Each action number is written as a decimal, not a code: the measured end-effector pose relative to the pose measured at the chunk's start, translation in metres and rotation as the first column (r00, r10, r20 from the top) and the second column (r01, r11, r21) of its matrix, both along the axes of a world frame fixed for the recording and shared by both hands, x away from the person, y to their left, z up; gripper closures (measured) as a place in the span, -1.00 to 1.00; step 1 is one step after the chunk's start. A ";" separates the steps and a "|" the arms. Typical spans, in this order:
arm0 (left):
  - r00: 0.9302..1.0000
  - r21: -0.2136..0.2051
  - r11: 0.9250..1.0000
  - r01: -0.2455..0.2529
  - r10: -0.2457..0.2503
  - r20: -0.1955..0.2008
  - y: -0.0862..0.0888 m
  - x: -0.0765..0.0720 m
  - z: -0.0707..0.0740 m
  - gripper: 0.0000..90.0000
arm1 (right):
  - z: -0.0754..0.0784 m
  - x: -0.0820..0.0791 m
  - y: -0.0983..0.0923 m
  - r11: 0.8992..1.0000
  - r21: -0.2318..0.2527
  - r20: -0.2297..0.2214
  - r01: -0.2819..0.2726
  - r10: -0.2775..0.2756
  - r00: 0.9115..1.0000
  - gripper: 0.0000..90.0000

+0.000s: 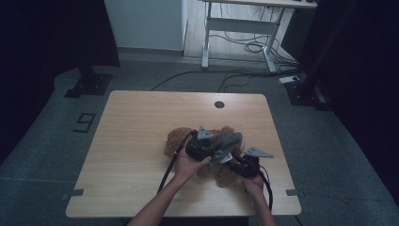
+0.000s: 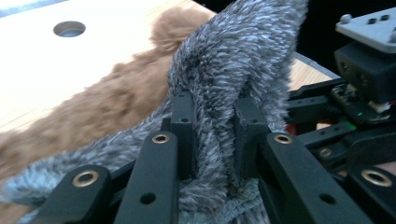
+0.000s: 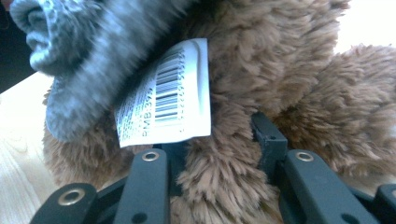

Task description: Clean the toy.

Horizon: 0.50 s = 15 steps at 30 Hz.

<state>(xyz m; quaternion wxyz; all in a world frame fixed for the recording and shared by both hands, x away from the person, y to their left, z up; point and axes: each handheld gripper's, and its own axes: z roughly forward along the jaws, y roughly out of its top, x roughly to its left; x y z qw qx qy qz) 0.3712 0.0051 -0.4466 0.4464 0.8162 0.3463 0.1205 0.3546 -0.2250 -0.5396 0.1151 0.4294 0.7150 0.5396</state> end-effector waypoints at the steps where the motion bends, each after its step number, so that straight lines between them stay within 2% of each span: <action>1: 1.000 0.014 1.000 -0.015 0.015 0.012 0.005 -0.001 0.002 0.63 | 0.000 0.000 0.000 1.000 -0.001 0.004 -0.003 0.003 1.000 0.45; 4: 0.997 0.064 0.995 -0.072 0.070 0.036 0.025 -0.001 0.007 0.63 | 0.001 -0.001 0.000 1.000 -0.001 0.002 -0.006 0.006 1.000 0.46; 6: 0.994 0.078 0.991 -0.106 0.103 0.042 0.044 0.000 0.008 0.63 | 0.000 -0.001 -0.001 1.000 0.001 0.000 -0.009 0.009 1.000 0.46; 8: 0.991 0.062 0.989 -0.132 0.129 0.045 0.061 -0.001 0.009 0.63 | 0.000 -0.001 -0.002 1.000 0.005 0.001 -0.014 0.014 1.000 0.46; 10: 0.984 0.035 0.985 -0.170 0.168 0.058 0.083 -0.003 0.012 0.63 | 0.000 -0.001 -0.002 1.000 0.007 0.002 -0.016 0.016 1.000 0.46; 12: 0.978 0.028 0.979 -0.201 0.199 0.062 0.100 -0.003 0.013 0.63 | 0.000 -0.001 -0.003 1.000 0.009 0.001 -0.017 0.017 1.000 0.46; 13: 0.974 0.029 0.976 -0.218 0.216 0.062 0.108 -0.003 0.012 0.63 | 0.000 -0.001 -0.003 1.000 0.011 0.000 -0.017 0.017 1.000 0.46; 14: 0.974 0.029 0.976 -0.218 0.216 0.062 0.108 -0.003 0.012 0.63 | -0.001 -0.001 -0.003 1.000 0.012 0.000 -0.016 0.016 1.000 0.46; 15: 0.969 0.025 0.969 -0.245 0.244 0.037 0.123 -0.001 0.006 0.63 | -0.001 -0.001 -0.003 1.000 0.013 -0.001 -0.017 0.017 1.000 0.46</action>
